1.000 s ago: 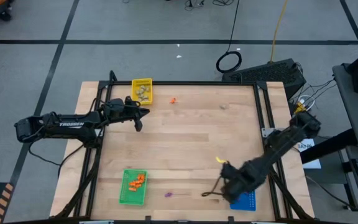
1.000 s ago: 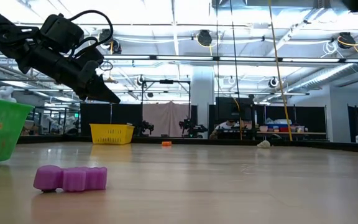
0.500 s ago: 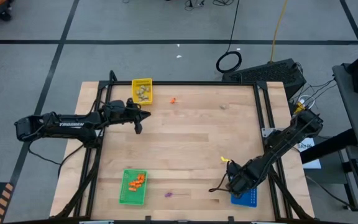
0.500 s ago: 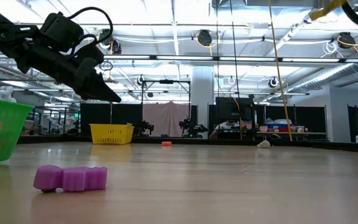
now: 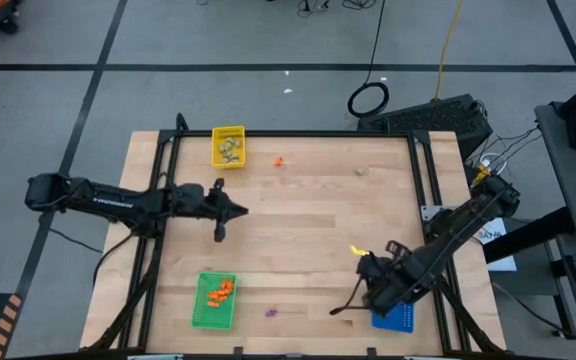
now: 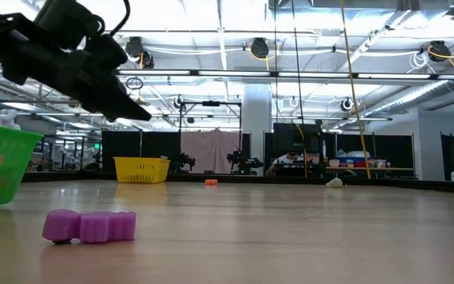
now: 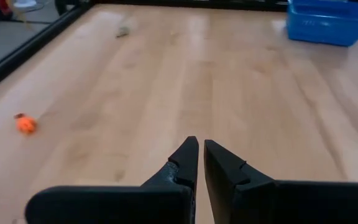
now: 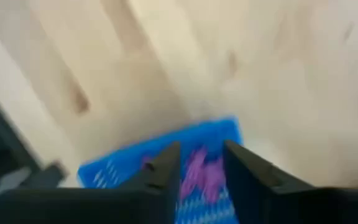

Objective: Sort Halloween decoration
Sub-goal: Put the orange skeleton toy into the green bin

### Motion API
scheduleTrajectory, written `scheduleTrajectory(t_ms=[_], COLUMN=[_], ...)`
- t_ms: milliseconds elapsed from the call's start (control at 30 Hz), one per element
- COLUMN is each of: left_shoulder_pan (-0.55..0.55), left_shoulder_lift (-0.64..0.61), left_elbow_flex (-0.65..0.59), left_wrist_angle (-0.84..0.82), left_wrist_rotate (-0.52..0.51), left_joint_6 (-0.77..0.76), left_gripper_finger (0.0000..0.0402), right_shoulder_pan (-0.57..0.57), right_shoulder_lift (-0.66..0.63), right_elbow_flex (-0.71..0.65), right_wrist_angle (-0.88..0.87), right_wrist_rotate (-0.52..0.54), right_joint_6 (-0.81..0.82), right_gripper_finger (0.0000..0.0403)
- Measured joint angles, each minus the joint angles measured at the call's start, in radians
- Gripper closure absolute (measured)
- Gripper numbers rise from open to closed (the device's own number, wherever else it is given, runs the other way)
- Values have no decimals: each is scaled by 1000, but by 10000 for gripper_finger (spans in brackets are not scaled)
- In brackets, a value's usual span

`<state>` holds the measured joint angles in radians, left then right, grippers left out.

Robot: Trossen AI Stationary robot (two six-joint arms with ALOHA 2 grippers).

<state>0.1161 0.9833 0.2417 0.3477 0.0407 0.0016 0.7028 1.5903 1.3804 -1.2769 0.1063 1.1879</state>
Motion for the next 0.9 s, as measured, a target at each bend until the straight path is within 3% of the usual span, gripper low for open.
scheduleTrajectory(t_ms=[167,400,633,800,900], left_shoulder_pan=[-112,-127,48,203,268], left_shoulder_lift=[18,181,403,534,612], left_elbow_flex=[36,229,456,583,648], left_wrist_angle=[-38,-255,-412,-418,-417], left_wrist_rotate=[-95,-263,-215,-93,-68], left_joint_6=[-57,-125,-77,-67,-67], left_gripper_finger=[378,399,401,401,398], right_shoulder_pan=[-53,-197,-335,-421,-470], right_shoulder_lift=[0,1,2,-30,-51], right_elbow_flex=[-33,-185,-406,-525,-552], right_wrist_angle=[69,446,866,1143,1224], right_wrist_rotate=[107,134,159,160,160], right_joint_6=[-163,-519,-769,-926,-1015], right_gripper_finger=[389,401,402,403,403])
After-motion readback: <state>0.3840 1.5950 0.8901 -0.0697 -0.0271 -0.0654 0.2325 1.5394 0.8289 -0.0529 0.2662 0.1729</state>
